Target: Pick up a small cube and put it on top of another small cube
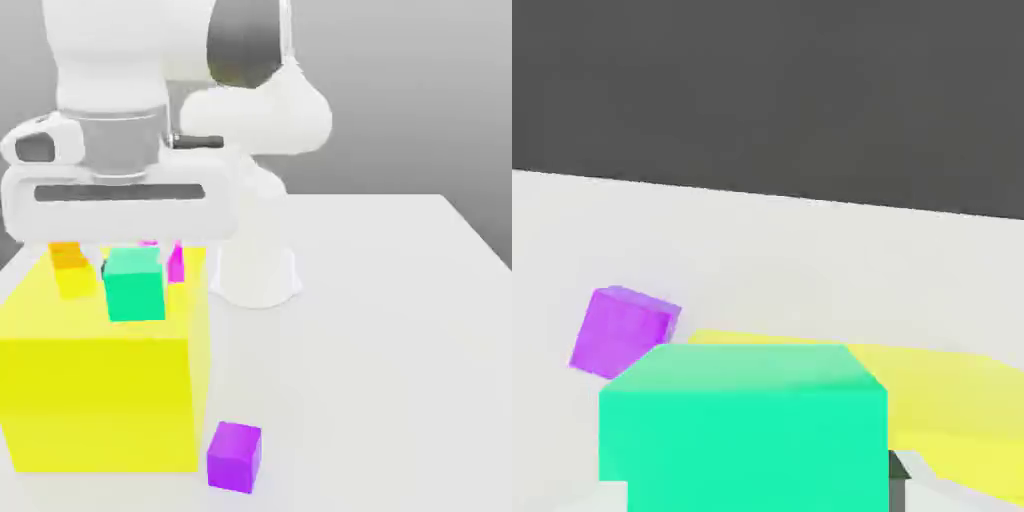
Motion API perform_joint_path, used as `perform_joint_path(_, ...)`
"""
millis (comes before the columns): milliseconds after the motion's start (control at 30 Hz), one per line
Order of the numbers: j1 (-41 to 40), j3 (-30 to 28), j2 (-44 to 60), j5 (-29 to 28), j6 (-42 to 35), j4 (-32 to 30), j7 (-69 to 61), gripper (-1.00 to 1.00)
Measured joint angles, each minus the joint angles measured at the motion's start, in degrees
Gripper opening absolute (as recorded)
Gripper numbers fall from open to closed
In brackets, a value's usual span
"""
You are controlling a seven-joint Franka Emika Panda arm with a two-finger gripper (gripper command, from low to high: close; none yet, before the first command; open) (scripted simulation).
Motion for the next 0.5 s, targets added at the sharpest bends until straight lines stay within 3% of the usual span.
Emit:
perform_joint_path(267, -14.79, -3.46, -16.16, -4.12, -8.16, -7.66, 14.38, -1.00)
perform_joint_path(400, -16.79, -4.80, -14.69, -5.07, -1.04, -13.34, 15.62, -1.00)
perform_joint_path(433, -16.82, -5.15, -14.07, -5.27, 0.67, -14.44, 15.69, 1.00)
perform_joint_path(500, -16.82, -5.15, -14.07, -5.25, 0.67, -14.44, 15.68, 1.00)
